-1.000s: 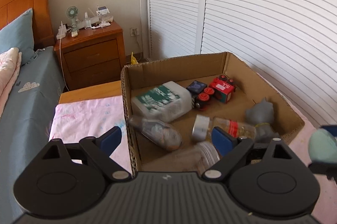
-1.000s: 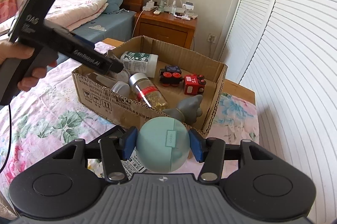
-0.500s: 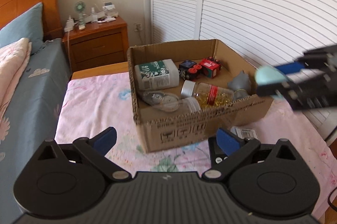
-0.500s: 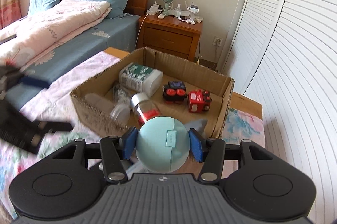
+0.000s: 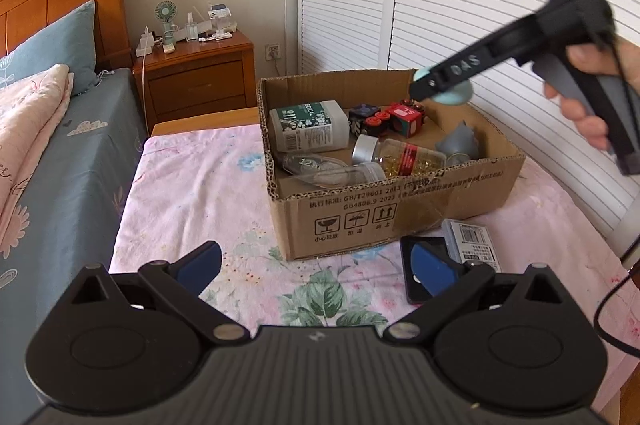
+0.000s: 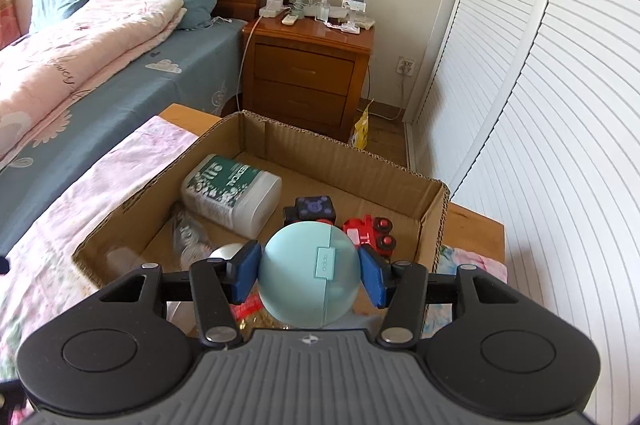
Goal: Organize rigid objects
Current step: 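Carry the case into the box with the right tool while the left tool drops the black object in, then move the right tool to the clear boxed pack while the left tool grasps the black timer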
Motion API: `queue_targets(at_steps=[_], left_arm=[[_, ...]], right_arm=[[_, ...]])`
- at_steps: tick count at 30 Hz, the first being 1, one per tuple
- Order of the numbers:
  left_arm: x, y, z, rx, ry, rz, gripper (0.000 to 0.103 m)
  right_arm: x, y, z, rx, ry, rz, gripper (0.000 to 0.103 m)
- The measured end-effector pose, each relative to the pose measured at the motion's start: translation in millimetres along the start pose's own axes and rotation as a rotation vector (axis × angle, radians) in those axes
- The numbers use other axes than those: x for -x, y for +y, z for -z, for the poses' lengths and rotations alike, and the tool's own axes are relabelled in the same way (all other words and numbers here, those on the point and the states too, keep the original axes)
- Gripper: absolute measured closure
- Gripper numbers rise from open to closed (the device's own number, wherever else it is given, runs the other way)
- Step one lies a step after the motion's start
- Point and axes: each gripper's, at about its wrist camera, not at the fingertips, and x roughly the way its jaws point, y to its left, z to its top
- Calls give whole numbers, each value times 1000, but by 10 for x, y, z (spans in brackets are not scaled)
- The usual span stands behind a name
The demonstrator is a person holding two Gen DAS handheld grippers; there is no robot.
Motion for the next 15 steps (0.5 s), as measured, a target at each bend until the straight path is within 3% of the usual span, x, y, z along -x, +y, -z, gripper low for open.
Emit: queue_targets(at_steps=[4,6,8,15], left_arm=[[12,37,27,11,-1,-3,2],[14,55,32,20,1,-5,2],[20,76,32,29,0,-4,2],[15,64,49,35,14,-6,2]], right_arm=[[-149,-30,-56,-30,6,24,42],[-150,-36,-61,-58,3,53,11],[-65,-23,-38,-65,-33,45,0],[210,86,74,-50,-42,49,0]])
